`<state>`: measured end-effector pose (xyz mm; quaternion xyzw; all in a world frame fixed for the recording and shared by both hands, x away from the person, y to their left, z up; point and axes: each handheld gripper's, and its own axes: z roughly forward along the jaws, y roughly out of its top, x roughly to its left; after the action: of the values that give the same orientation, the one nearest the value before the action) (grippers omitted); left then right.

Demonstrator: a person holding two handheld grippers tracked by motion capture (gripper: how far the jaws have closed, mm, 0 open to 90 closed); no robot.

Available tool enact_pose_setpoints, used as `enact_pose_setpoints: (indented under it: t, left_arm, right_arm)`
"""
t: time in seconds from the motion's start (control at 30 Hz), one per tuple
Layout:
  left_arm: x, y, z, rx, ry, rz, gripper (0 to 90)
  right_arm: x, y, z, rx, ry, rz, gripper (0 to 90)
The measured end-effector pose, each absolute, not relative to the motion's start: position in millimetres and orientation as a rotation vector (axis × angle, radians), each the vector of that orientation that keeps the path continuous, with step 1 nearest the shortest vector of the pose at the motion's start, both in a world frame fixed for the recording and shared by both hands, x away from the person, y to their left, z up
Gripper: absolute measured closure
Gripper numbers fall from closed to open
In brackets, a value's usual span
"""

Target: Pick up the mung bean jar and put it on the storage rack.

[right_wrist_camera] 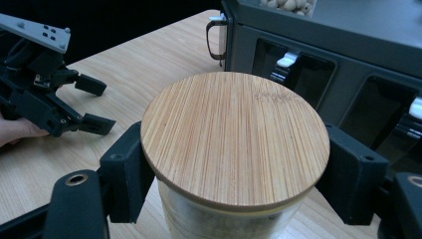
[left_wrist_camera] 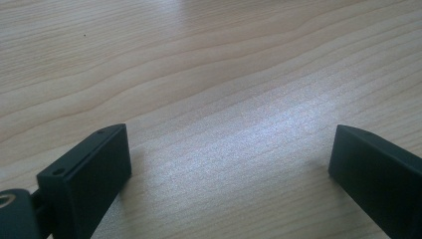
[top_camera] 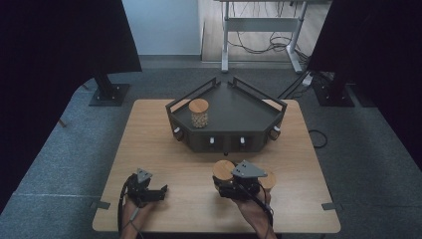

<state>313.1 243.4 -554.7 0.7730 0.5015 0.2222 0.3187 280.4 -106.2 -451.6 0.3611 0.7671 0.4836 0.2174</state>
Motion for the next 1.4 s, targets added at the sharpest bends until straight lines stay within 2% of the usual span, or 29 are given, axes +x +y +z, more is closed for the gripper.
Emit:
enact_pose_setpoints:
  t: [1.4]
  left_arm:
    - [313.1, 243.5, -554.6, 2.034, 1.319, 0.584, 3.0]
  right_arm:
    - [307.6, -109.9, -429.0, 1.000, 2.118, 1.331, 24.2]
